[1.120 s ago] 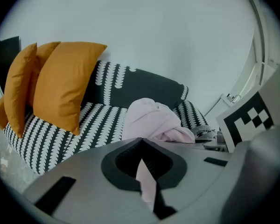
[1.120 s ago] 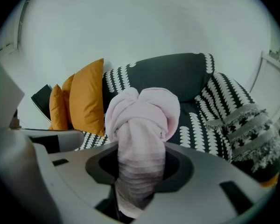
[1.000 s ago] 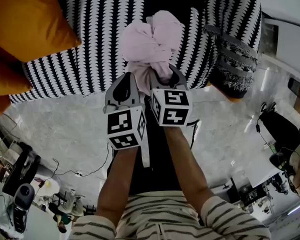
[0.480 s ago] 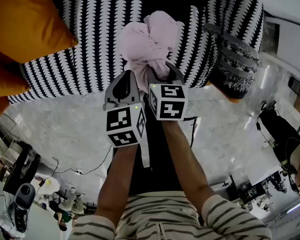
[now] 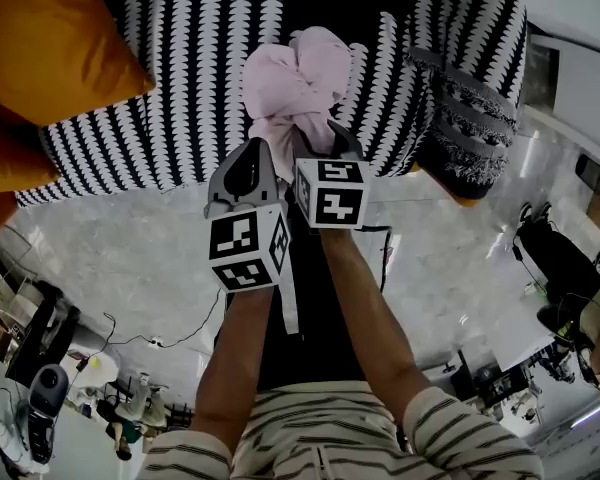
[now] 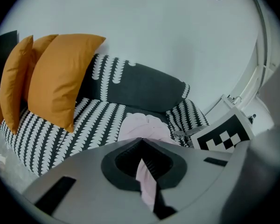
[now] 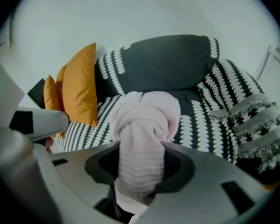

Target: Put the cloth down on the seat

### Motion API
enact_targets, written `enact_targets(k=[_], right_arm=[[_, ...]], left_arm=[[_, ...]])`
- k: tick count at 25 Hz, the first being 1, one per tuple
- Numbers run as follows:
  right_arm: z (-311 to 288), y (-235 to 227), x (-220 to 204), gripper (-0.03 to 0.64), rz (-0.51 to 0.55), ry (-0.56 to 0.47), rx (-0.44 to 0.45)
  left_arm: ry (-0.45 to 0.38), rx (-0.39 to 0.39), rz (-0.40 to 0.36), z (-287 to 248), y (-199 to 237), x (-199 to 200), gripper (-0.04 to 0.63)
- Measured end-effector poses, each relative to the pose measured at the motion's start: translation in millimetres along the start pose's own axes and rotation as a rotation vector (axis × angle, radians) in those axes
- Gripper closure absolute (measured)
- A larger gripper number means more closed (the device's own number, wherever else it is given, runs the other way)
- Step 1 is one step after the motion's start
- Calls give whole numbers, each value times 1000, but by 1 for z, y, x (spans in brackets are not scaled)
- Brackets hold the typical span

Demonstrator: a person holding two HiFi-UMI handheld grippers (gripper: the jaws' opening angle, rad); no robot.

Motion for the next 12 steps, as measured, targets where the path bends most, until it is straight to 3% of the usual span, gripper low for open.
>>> enact_targets(k=[9, 12], right_arm=[[-10, -3, 1, 430, -29, 3, -3], [-5, -10, 8, 508, -30, -18, -25]], left_arm=[[2, -10, 19, -7, 4, -1, 591], [7, -16, 22, -9, -1, 1, 591]])
Point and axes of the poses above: the fingertips, and each gripper's own axes: z backward along the fingers, y to its left, x out of its top, the point moved 6 cm from there along z, backward along the fingers, and after that the axes turned 3 degrees about z, right-handed, at the moved point
